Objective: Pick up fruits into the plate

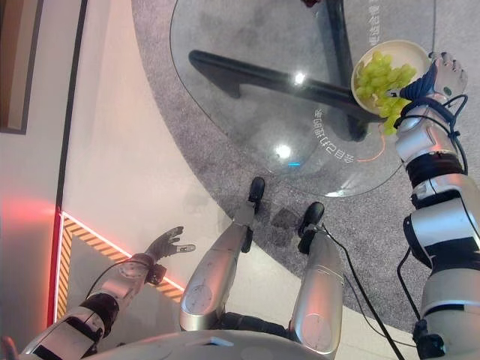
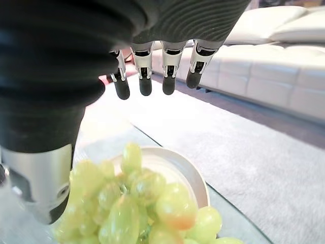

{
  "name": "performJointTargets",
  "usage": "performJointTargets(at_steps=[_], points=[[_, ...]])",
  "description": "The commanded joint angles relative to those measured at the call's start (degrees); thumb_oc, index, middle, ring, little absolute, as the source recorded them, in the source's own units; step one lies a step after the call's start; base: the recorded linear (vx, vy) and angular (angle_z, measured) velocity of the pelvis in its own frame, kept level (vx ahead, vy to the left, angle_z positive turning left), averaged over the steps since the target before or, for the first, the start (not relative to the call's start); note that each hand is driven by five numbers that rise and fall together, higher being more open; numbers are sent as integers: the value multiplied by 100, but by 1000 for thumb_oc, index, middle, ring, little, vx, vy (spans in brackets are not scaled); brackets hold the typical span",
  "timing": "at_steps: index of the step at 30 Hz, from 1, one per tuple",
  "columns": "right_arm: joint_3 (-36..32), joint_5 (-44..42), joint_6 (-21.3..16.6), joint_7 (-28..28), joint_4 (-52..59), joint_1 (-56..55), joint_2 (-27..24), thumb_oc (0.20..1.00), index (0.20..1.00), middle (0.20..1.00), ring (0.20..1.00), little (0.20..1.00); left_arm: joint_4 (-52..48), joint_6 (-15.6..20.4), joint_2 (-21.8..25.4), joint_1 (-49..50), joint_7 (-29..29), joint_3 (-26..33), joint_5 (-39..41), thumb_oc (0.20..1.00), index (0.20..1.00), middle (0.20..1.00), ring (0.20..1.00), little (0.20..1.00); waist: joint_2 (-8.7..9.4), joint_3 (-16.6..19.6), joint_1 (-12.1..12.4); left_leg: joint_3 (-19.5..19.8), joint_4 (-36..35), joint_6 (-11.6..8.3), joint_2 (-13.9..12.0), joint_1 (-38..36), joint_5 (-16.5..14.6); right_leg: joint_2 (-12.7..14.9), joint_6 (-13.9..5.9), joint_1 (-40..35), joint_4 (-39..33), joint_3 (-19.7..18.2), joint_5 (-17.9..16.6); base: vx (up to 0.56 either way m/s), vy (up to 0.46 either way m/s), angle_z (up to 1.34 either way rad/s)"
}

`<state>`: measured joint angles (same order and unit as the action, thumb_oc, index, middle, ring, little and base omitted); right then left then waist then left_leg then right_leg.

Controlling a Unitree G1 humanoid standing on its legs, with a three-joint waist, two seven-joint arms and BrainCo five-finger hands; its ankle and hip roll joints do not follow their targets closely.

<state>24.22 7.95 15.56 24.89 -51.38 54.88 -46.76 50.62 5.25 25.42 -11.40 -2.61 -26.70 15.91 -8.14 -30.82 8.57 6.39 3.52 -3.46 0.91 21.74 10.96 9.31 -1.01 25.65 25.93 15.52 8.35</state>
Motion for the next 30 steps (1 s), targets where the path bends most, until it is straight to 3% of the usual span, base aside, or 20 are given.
performJointTargets(at_steps=[1,8,10,15,21,30], points=[[-253,-484,-399,98,349,-580,4,1000,1000,1000,1000,1000,510,95,-42,383,-91,231,87,1000,1000,1000,1000,1000,304,161,-225,-628,463,258,73,-640,-1347,-390,-145,-721,-976,-309,-196,16,81,-14],[-835,-1320,-1023,-287,1433,-2807,1053,1000,1000,1000,1000,1000,732,-43,-322,479,-59,433,41,1000,1000,1000,1000,1000,668,775,-523,-820,11,255,-10,-1370,-1415,-445,-285,-1520,-1659,-476,-384,63,59,-19],[-1055,-1777,-1440,-749,1360,-3798,1597,1000,1000,1000,1000,1000,852,-127,-513,578,-30,524,-124,1000,1000,1000,1000,1000,820,1132,-612,-937,-139,262,-18,-1697,-1457,-432,-365,-1863,-1918,-550,-477,114,43,-15],[-1203,-2808,-1782,-1799,393,-4748,2710,1000,1000,1000,1000,1000,1258,-297,-792,706,-144,649,-363,1000,1000,1000,1000,1000,967,1738,-703,-1104,-365,281,-14,-2192,-1521,-402,-461,-2342,-2283,-574,-618,97,25,-10],[-1255,-2703,-2016,-2650,-1080,-5327,3393,1000,1000,1000,1000,1000,1843,-423,-1097,877,-299,968,-325,1000,1000,1000,1000,1000,950,2214,-828,-1281,-666,309,0,-2684,-1563,-394,-501,-2760,-2563,-603,-688,40,61,-7],[-1497,-2249,-1543,-2816,-2063,-5670,3549,1000,1000,1000,1000,1000,2232,-988,-1247,1195,-529,1448,23,1000,1000,1000,1000,1000,796,2459,-959,-1372,-820,363,45,-3053,-1662,-410,-475,-3109,-2725,-641,-650,-22,57,-11]])
